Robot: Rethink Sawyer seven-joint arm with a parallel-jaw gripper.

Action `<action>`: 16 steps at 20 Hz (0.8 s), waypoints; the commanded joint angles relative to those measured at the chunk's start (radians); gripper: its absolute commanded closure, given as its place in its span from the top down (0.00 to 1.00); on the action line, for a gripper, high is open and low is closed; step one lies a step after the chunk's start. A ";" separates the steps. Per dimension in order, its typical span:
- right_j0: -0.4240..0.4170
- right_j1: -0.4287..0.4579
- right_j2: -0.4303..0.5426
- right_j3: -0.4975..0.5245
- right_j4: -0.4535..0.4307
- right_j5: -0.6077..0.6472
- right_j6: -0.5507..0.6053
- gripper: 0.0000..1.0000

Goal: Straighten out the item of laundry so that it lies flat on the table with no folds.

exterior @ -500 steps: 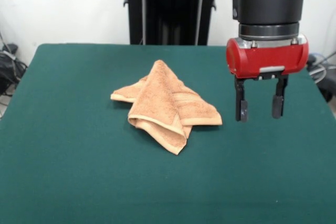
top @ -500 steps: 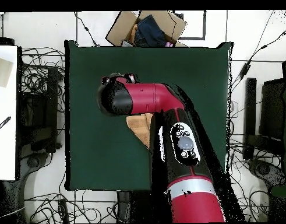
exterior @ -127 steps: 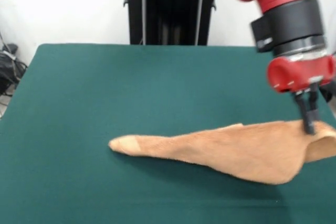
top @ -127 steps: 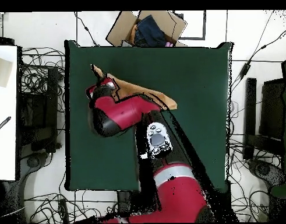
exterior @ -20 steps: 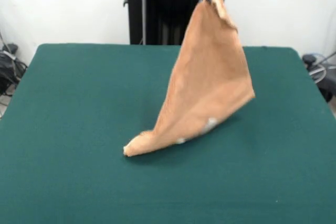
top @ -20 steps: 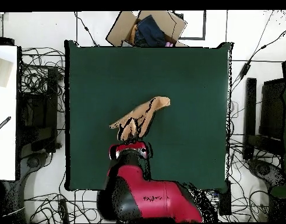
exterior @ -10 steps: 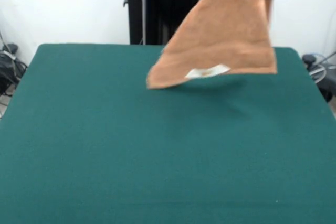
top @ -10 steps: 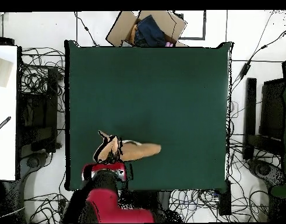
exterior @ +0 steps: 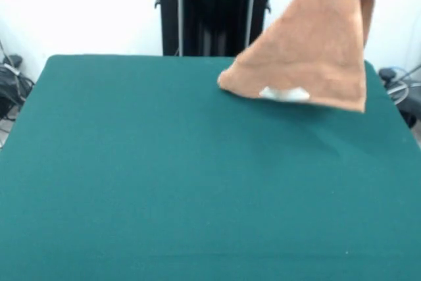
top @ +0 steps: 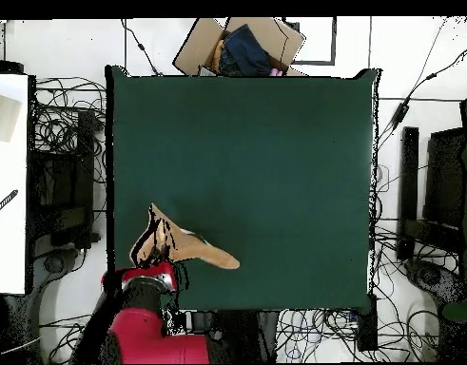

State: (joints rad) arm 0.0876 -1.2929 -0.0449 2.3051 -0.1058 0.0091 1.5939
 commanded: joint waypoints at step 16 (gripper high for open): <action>0.055 0.660 -0.148 -0.133 0.199 -0.582 0.163 0.00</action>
State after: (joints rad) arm 0.1337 -0.7203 -0.1718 2.2269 0.0339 -0.5763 1.5939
